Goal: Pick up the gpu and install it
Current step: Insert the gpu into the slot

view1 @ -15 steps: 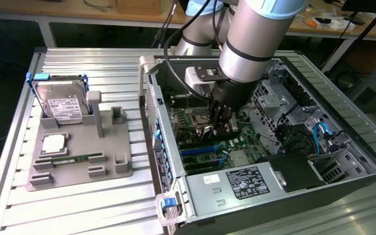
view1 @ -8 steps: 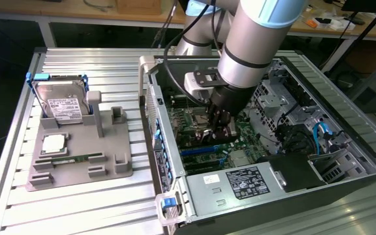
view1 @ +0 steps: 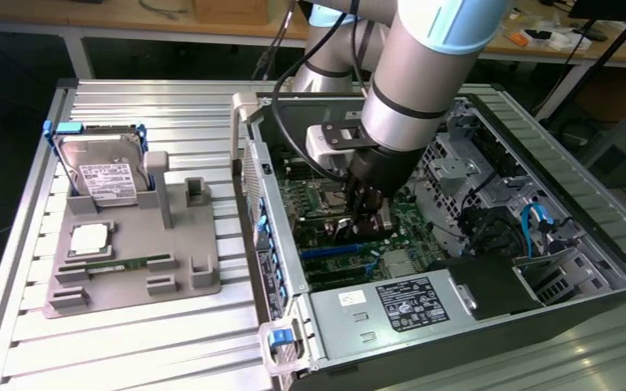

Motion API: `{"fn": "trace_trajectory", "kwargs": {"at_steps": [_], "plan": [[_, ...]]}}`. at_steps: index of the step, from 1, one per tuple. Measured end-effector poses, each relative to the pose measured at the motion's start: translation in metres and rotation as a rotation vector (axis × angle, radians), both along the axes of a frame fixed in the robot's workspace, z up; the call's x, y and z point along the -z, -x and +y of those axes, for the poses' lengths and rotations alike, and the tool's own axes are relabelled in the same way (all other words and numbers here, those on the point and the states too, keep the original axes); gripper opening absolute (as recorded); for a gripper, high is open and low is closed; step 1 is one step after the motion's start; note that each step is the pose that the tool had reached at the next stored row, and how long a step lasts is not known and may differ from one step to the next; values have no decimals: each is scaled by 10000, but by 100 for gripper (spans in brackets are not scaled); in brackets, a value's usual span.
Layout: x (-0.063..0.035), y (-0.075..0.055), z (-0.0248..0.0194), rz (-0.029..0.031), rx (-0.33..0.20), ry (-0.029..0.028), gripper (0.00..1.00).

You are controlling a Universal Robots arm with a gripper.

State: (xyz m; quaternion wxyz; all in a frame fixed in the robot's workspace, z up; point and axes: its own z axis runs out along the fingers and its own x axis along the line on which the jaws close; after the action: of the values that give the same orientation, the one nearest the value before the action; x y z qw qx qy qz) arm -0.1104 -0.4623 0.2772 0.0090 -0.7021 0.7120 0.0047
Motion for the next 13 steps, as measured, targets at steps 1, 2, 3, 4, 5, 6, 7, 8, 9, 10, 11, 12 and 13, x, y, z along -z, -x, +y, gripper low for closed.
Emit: {"fn": "trace_trajectory", "kwargs": {"at_steps": [1, 2, 3, 4, 5, 6, 7, 8, 9, 10, 11, 12, 13], "plan": [[0, 0, 0, 0, 0, 0, 27], [1, 0, 0, 0, 0, -1, 27], [3, 1, 0, 0, -1, -1, 27], [5, 4, 0, 0, -1, -1, 27], [5, 6, 0, 0, -1, -1, 27], [7, 9, 0, 0, 0, -1, 27], [8, 13, 0, -1, 1, -3, 27], [10, 19, 1, -2, 1, -3, 27], [11, 25, 1, -1, 0, -3, 27], [13, 31, 1, -1, 0, -3, 27], [13, 38, 0, -1, 0, -2, 27], [16, 47, 0, -1, 0, -2, 27], [17, 53, 0, -1, 0, -2, 27]]}}
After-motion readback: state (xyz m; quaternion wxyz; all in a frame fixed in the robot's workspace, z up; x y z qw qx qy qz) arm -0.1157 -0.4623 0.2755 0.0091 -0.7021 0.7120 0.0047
